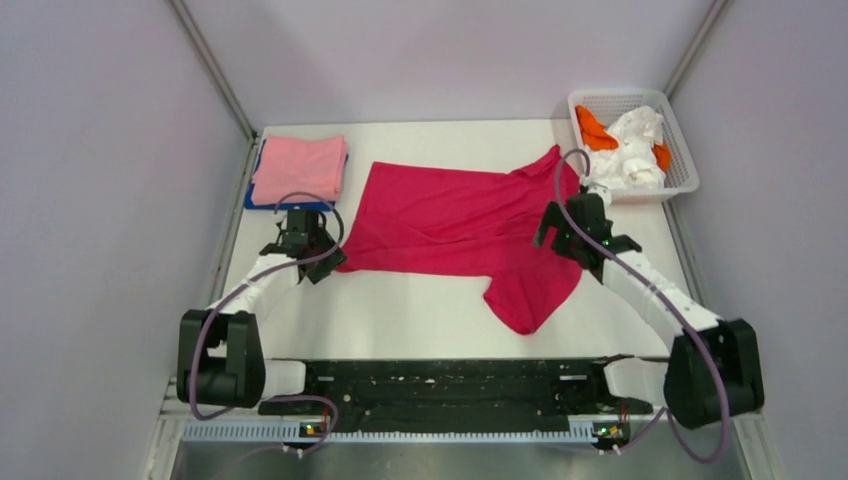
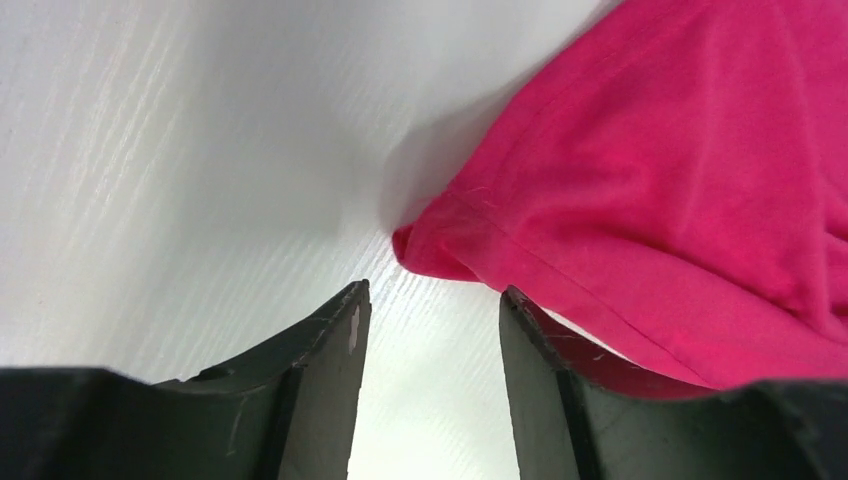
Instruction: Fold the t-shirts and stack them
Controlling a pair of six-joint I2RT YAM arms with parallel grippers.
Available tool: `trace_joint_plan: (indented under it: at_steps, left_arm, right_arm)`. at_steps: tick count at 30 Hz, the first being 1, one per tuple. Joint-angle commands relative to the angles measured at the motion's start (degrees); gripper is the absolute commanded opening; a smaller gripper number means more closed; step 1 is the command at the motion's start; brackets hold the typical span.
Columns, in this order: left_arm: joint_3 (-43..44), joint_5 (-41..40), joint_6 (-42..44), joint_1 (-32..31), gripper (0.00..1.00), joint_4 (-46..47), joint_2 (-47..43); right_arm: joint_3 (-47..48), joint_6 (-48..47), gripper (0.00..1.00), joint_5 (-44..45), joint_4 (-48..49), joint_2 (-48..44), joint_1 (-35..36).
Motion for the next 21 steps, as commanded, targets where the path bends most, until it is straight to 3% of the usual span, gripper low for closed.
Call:
trace_joint_plan:
  at_steps: [1, 10, 21]
  left_arm:
    - [-0.10, -0.88, -1.03, 0.32, 0.56, 2.95, -3.20]
    - [2.45, -0.16, -1.33, 0.34, 0.55, 4.31, 4.27]
    - [4.21, -0.34, -2.09, 0.38, 0.52, 7.21, 5.92]
  right_arm:
    - [-6.07, 4.73, 0.99, -2.03, -4.85, -9.65, 1.68]
    - [-10.61, 5.10, 0.99, -4.89, -14.14, -22.45, 2.18]
    - [-13.65, 11.73, 0.98, -7.52, -17.10, -22.12, 12.14]
